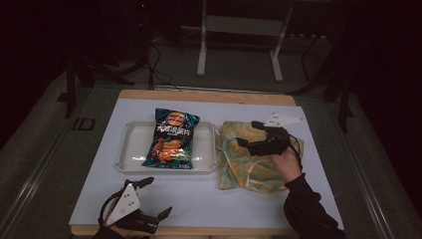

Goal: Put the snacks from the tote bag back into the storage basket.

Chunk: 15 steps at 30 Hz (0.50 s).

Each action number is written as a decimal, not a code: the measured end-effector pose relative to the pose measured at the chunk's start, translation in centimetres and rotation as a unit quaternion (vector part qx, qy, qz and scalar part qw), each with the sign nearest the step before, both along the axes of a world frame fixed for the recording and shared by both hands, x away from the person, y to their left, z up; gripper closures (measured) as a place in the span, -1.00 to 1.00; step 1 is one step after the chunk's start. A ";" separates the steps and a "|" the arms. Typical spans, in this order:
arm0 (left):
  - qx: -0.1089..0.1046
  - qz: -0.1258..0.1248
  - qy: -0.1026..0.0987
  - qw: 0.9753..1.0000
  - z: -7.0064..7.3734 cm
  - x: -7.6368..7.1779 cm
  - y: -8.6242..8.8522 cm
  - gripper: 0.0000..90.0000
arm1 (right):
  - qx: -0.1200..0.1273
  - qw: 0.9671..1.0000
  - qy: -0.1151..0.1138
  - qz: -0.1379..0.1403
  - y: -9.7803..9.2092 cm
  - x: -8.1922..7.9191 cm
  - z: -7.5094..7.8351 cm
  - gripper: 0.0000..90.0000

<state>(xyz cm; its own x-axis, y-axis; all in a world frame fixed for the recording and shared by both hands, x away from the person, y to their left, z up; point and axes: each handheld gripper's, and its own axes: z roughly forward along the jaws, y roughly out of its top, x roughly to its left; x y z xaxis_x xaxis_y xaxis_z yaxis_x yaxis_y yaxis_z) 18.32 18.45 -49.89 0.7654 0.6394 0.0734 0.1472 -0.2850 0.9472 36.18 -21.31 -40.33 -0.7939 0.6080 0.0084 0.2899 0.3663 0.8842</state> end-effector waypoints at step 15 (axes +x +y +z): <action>0.001 0.001 0.001 1.000 0.0 0.0 -0.1 -1.00 | 0.013 0.998 -0.016 -0.063 -5.4 -3.3 -1.3 -0.68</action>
